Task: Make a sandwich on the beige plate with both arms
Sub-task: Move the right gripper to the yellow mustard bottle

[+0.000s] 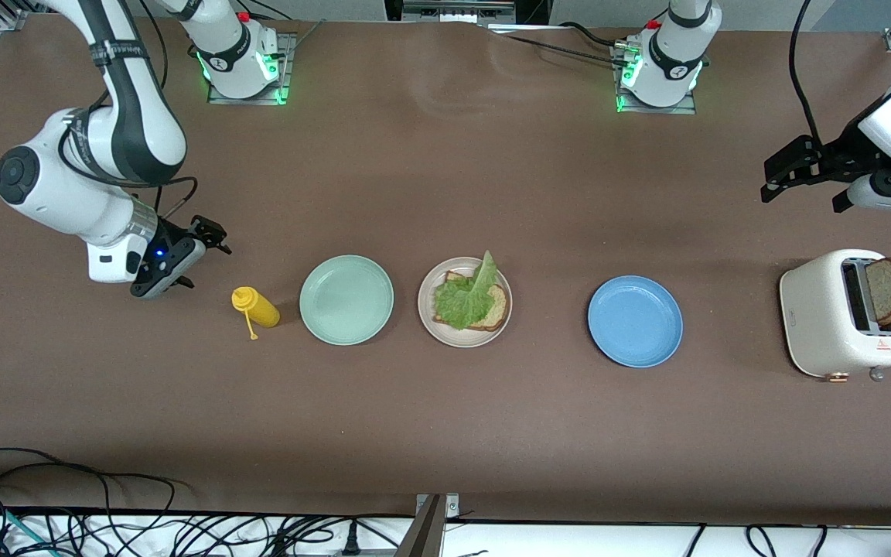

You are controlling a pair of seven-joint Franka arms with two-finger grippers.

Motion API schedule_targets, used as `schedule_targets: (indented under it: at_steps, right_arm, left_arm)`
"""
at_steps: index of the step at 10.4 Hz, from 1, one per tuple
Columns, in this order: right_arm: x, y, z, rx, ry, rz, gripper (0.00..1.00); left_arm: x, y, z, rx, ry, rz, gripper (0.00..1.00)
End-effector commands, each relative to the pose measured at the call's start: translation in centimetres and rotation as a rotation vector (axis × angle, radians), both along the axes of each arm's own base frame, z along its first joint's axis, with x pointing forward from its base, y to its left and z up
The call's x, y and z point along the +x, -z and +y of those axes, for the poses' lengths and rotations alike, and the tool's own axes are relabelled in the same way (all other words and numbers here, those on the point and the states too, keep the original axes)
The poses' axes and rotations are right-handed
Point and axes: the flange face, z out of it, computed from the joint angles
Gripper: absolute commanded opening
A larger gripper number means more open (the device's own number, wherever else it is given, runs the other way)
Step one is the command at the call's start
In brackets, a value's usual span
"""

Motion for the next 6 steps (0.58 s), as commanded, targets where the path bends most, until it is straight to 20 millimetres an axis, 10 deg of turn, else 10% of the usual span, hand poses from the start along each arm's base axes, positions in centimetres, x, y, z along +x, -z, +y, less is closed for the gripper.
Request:
schedule_targets:
  at_steps: [1,6]
  right_arm:
    - [0.5,3.1,-1.3,0.068,-0.029,-0.031,1.0]
    - [1.0,8.3,-2.2,0.144,-0.037,-0.052,1.0]
  left_arm:
    - [-0.3,-0.1,-0.5,-0.011,0.009,0.023,1.0]
    - [-0.4,0.0,-0.6,-0.015,0.011,0.026,1.0]
